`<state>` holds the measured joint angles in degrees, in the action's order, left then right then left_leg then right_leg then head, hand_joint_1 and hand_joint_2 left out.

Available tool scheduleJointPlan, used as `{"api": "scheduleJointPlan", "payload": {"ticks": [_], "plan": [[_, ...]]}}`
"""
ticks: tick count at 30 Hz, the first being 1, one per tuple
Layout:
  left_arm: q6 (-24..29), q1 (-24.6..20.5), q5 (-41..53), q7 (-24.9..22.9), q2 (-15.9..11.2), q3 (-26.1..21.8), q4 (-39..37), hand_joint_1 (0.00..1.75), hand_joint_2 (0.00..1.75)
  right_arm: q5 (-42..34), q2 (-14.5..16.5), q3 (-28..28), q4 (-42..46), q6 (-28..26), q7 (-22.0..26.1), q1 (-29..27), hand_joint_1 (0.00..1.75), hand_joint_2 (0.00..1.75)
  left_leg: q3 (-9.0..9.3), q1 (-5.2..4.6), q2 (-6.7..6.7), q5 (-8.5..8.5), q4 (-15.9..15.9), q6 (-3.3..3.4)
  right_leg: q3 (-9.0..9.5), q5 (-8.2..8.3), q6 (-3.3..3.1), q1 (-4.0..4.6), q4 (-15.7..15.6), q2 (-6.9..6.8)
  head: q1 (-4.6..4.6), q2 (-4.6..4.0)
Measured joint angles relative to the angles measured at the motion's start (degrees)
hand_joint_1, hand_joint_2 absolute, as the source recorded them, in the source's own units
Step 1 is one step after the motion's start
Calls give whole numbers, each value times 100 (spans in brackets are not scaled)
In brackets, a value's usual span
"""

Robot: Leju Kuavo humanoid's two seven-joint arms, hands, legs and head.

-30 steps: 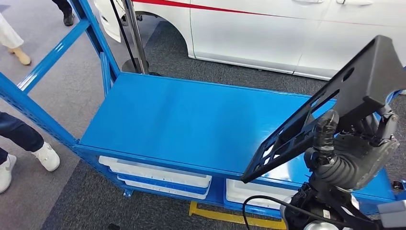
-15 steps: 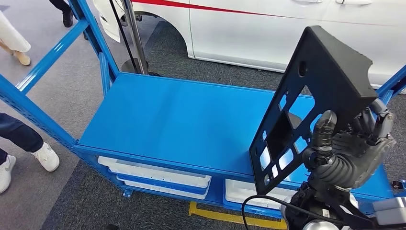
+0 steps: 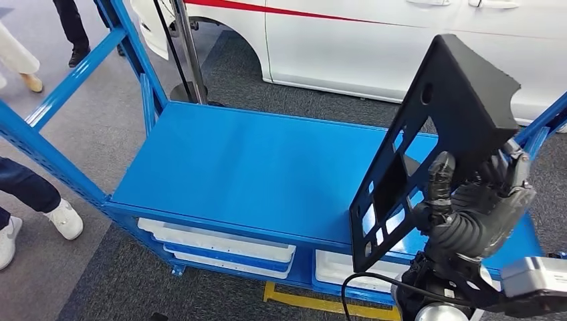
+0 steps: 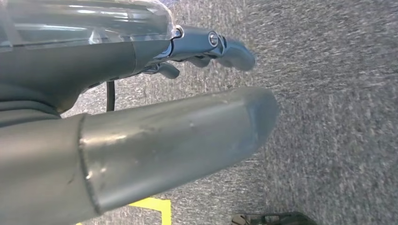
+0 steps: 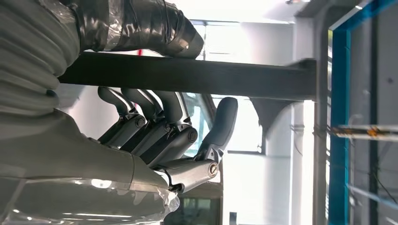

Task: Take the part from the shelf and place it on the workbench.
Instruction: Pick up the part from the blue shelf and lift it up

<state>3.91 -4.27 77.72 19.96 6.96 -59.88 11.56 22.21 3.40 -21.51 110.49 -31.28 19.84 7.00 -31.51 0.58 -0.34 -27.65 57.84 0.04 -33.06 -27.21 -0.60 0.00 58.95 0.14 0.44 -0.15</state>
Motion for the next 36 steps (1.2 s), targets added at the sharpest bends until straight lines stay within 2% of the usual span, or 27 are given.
{"api": "scheduleJointPlan", "payload": {"ticks": [2,3,5,6,7,8,9,10,12,13,15,16,17,19,20,21,22,23,24,26,27,28,31,33,34,36], "plan": [[0,3,8,0,7,-2,0,0,0,32,-1,0,-55,10,-32,3,175,175,6,20,6,44,-44,81,-44,-103,56,-8,117,-1,1,0],[0,1,10,0,11,-3,0,0,0,39,-1,0,-73,11,-39,4,175,175,9,33,10,63,-67,120,-133,-245,80,-12,326,-1,2,0],[0,0,12,0,14,-5,0,0,0,43,-2,0,-117,12,-43,2,175,175,-2,28,20,70,-69,154,-457,-623,113,-32,1044,-3,2,0],[0,2,14,0,14,-7,0,0,0,43,-2,0,-142,13,-43,-2,175,175,-5,25,23,70,-67,158,-621,-752,124,-40,1395,-4,2,0],[0,4,18,0,14,-9,0,0,0,43,-2,0,-166,13,-43,-4,175,175,-6,22,24,69,-65,158,-716,-779,129,-46,1591,-5,2,0],[0,4,21,0,14,-11,0,0,0,43,-2,0,-185,13,-43,-4,175,175,-3,20,21,67,-62,158,-709,-691,127,-52,1571,-6,2,0],[0,3,25,0,15,-11,0,0,0,43,-2,0,-199,13,-43,-3,175,175,7,19,16,61,-58,153,-588,-506,115,-56,1321,-7,2,0],[0,3,26,0,17,-11,0,0,0,43,-2,0,-208,13,-43,1,175,175,17,19,10,50,-51,144,-395,-287,94,-56,917,-7,2,0],[-1,0,27,0,25,-11,0,0,0,67,-2,0,-221,18,-56,8,175,175,11,-1,2,23,-23,108,-72,-35,47,-32,233,-7,1,0],[-3,0,30,0,28,-11,0,0,0,110,-2,-1,-231,24,-78,11,175,175,-2,-9,2,15,-10,86,-7,-10,31,-18,70,-5,1,0],[-11,-2,39,7,29,-11,0,0,0,240,-1,-4,-273,35,-145,22,175,175,-15,-15,6,14,-12,30,-7,-26,5,-11,19,4,-1,0],[-14,-4,43,15,29,-11,0,0,0,300,3,-10,-309,37,-176,34,131,175,-16,-9,7,-7,2,0,0,-15,-20,-23,-3,4,0,0],[-17,-6,48,27,30,-11,0,0,44,343,11,-20,-354,37,-199,53,87,175,-42,-6,8,-71,74,-31,12,-4,-50,-40,-26,0,-1,0],[-16,-9,59,44,33,-10,0,0,44,404,35,-45,-461,35,-226,90,0,175,-252,9,9,-361,540,-80,27,14,-102,-65,-62,-15,-1,0],[-15,-8,67,50,34,-10,0,0,44,431,45,-57,-519,30,-235,101,0,175,-428,12,10,-546,911,-101,23,14,-115,-64,-60,-18,-1,0],[-15,-4,70,56,33,-10,0,0,0,456,51,-67,-573,24,-246,104,0,175,-608,16,10,-692,1282,-119,15,12,-122,-63,-53,-21,-1,0],[-16,0,71,63,32,-11,0,0,0,477,56,-73,-623,18,-259,104,0,175,-733,19,10,-750,1534,-132,10,9,-124,-62,-44,-22,-2,0],[-20,3,67,69,31,-11,0,0,0,494,60,-78,-665,13,-271,104,0,175,-761,20,11,-692,1579,-138,9,3,-124,-63,-34,-22,-1,0],[-22,4,62,74,31,-11,0,0,0,507,63,-80,-697,12,-280,105,25,175,-681,23,13,-528,1396,-137,15,-5,-120,-64,-25,-20,-2,0],[-22,-1,60,74,28,-11,0,0,0,526,64,-81,-740,13,-296,109,112,175,-314,23,14,-132,630,-116,35,-30,-95,-60,-7,-15,-1,0],[-21,-5,62,74,28,-10,0,0,0,528,64,-81,-755,16,-308,112,156,175,-161,16,10,-23,306,-96,34,-40,-76,-49,7,-11,-1,0],[-21,-8,65,74,27,-10,0,0,0,519,64,-80,-768,23,-322,115,175,175,-73,6,5,19,111,-76,26,-44,-54,-38,17,-9,0,0],[-22,-1,76,73,28,-11,0,0,0,451,63,-79,-790,50,-348,119,175,175,-52,6,0,27,13,1,8,-39,17,-22,18,-5,0,0],[-27,-1,80,72,29,-11,0,0,0,421,62,-79,-792,55,-349,121,175,175,-41,30,4,61,-26,77,-62,-185,66,-26,199,-5,2,0],[-30,-4,82,69,29,-11,0,0,0,413,62,-79,-793,55,-349,121,175,175,-38,37,7,72,-41,110,-176,-346,89,-33,460,-6,2,0],[-38,-3,89,56,28,-11,0,0,0,396,60,-78,-801,55,-347,117,175,175,-44,28,14,72,-38,141,-530,-702,120,-40,1217,-8,2,0]]}}
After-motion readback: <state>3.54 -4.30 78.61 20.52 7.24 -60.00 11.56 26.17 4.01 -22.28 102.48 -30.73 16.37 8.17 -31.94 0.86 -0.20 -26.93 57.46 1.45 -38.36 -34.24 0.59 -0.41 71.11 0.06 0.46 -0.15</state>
